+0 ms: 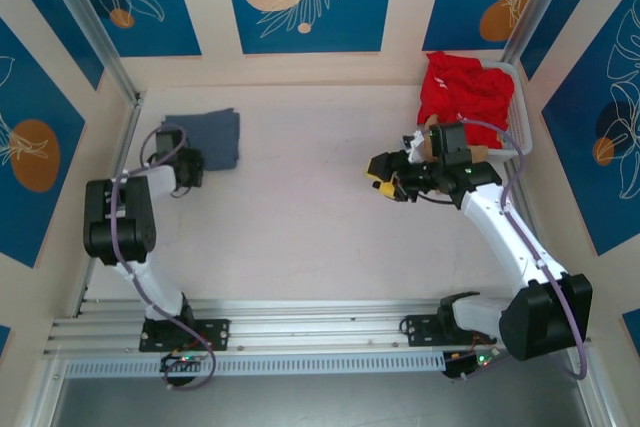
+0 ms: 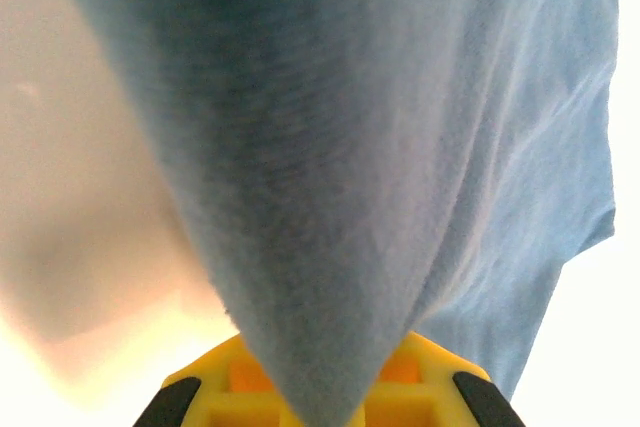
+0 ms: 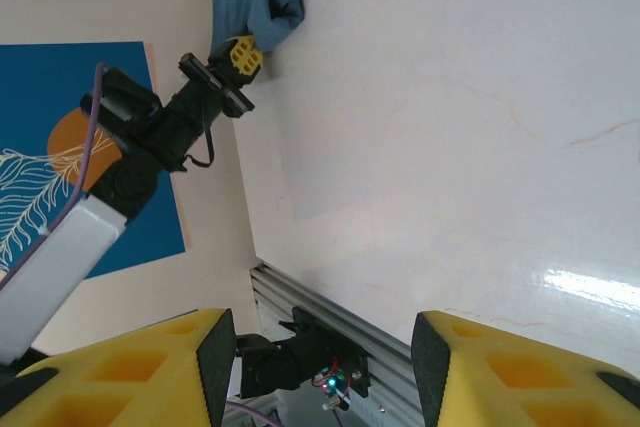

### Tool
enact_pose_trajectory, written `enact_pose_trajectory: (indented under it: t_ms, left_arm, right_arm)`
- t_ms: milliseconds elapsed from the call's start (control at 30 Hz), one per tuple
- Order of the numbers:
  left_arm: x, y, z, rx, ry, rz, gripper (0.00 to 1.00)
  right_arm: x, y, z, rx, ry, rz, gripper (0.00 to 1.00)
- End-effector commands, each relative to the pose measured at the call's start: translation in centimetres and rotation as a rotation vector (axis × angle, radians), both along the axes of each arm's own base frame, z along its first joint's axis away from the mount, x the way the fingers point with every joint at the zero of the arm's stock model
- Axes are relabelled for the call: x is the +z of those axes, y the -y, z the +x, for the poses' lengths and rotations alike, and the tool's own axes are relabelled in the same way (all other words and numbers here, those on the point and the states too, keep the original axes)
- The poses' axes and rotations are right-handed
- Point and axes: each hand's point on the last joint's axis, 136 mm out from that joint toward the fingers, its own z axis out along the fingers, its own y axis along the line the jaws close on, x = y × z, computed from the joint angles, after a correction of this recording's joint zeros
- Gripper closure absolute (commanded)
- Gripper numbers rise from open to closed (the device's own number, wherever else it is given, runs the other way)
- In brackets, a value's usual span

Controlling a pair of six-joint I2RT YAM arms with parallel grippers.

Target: Fold and stack the t-shirts

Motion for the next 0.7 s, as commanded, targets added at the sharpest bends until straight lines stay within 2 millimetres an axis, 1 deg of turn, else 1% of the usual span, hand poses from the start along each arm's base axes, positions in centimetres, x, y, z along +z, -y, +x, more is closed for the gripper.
enact_pose_trajectory:
  t_ms: [0,100,167,267,367,467,533,567,600,633,667]
  left_arm:
    - [-0.7,-0.7,2.2,-0.153,-0.003,0.018,1.0]
    - [-0.8,-2.2,5.2,-0.168,0.021,0.01,1.0]
    - [-0.3,-3.2,6.8,-0.188,0.037,0.033,1.0]
    - [0.2,-3.9,8.5,-0.229,0.036,0.051,1.0]
    - [0.3,-3.8,9.3,-0.249,0.052,0.035,1.0]
    - [0.3,-3.6,9.1,-0.242,0.05,0.023,1.0]
    - [0.8,-3.6,8.8,-0.24,0.06,0.024,1.0]
    - [1.2,-3.5,8.6,-0.244,0.062,0.03,0.95]
    - [1.7,-3.5,8.4,-0.247,0.057,0.041,0.81]
    - [2.1,-3.7,8.0,-0.251,0.05,0.055,0.64]
    - [2.8,-3.8,7.6,-0.257,0.041,0.08,0.53]
  right_arm:
    - [0.8,-0.6,0.5,0.025,0.025,0.015,0.48]
    - [0.7,-0.7,0.9,0.026,0.026,0.011,0.48]
    - [0.9,-0.8,1.0,0.031,0.037,0.013,0.48]
    - [1.7,-1.1,1.3,0.037,0.083,0.028,0.47]
    - [3.0,-1.1,2.0,0.012,0.159,0.045,0.46]
    - [4.4,-0.8,2.8,-0.036,0.292,0.055,0.44]
    - [5.3,-0.5,3.2,-0.078,0.386,0.058,0.44]
    - [5.6,-0.3,3.3,-0.093,0.42,0.061,0.43]
    - [5.7,-0.2,3.4,-0.106,0.439,0.06,0.43]
    - [5.7,-0.1,3.4,-0.118,0.449,0.055,0.42]
    - [5.8,0.0,3.4,-0.125,0.462,0.052,0.42]
